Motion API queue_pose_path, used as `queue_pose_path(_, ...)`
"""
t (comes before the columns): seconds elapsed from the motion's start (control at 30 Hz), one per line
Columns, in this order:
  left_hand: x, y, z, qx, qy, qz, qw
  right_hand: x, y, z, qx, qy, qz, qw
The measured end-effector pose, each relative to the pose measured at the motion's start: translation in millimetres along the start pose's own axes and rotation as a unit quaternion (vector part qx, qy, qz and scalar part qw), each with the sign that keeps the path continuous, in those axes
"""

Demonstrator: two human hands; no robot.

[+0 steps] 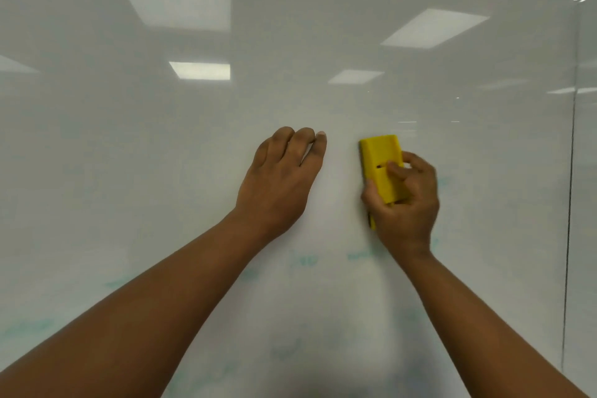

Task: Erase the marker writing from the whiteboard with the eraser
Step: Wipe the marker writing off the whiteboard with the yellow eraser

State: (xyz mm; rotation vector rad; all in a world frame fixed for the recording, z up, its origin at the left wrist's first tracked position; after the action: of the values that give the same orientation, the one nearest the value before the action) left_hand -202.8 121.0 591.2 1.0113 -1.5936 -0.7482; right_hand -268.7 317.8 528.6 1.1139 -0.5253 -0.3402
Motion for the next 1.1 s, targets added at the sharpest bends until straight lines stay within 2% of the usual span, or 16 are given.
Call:
queue_pose_path(0.1,-13,8,7,-0.002,0.001,0.001,1.0,-10,12,-2,-0.036,-0.002,0.031,0.999)
queue_pose_path(0.23,-24,21,13,0.004,0.008,0.004,1.0,-8,-3,-2,0.047,-0.004,-0.053,0.997)
queue_pose_path(0.4,-34,26,17,-0.004,0.003,-0.01,1.0,-32,37,-16,-0.011,-0.01,0.038,0.999)
queue_pose_path(0.57,-49,35,23,0.006,-0.001,-0.028,1.0,-27,8,-14,0.066,-0.014,-0.075,0.995)
queue_pose_path(0.63,-53,35,27,0.008,0.009,-0.029,1.0,-48,22,-28,0.039,-0.019,-0.049,0.998)
queue_pose_path(0.73,-55,38,31,0.014,0.036,-0.019,0.999,-64,48,-35,-0.031,0.003,0.046,0.998)
queue_pose_path(0.77,-56,39,32,0.015,0.045,-0.014,0.999,-59,46,-30,-0.029,0.002,0.044,0.999)
queue_pose_path(0.9,-59,44,33,0.011,0.065,0.001,0.998,-60,25,-26,0.052,0.0,-0.073,0.996)
queue_pose_path(0.93,-60,45,33,0.01,0.066,0.006,0.998,-71,32,-33,0.042,0.0,-0.06,0.997)
queue_pose_path(1.03,-68,52,37,0.002,0.054,0.018,0.998,-102,65,-51,-0.046,0.006,0.052,0.998)
queue_pose_path(1.1,-80,59,41,-0.001,0.049,0.042,0.998,-104,71,-49,-0.044,0.006,0.052,0.998)
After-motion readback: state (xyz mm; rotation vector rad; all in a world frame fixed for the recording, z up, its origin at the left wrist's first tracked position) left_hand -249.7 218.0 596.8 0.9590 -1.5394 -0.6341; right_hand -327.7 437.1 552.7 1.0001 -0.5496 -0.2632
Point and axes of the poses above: each hand's wrist, its own y-axis towards the middle knuckle, its own z-axis out of the palm, x = y × z, the point moved 3 cm from there along y, towards the middle knuckle, and after that the axes turned 2 degrees about -x, right-handed, at the moved point
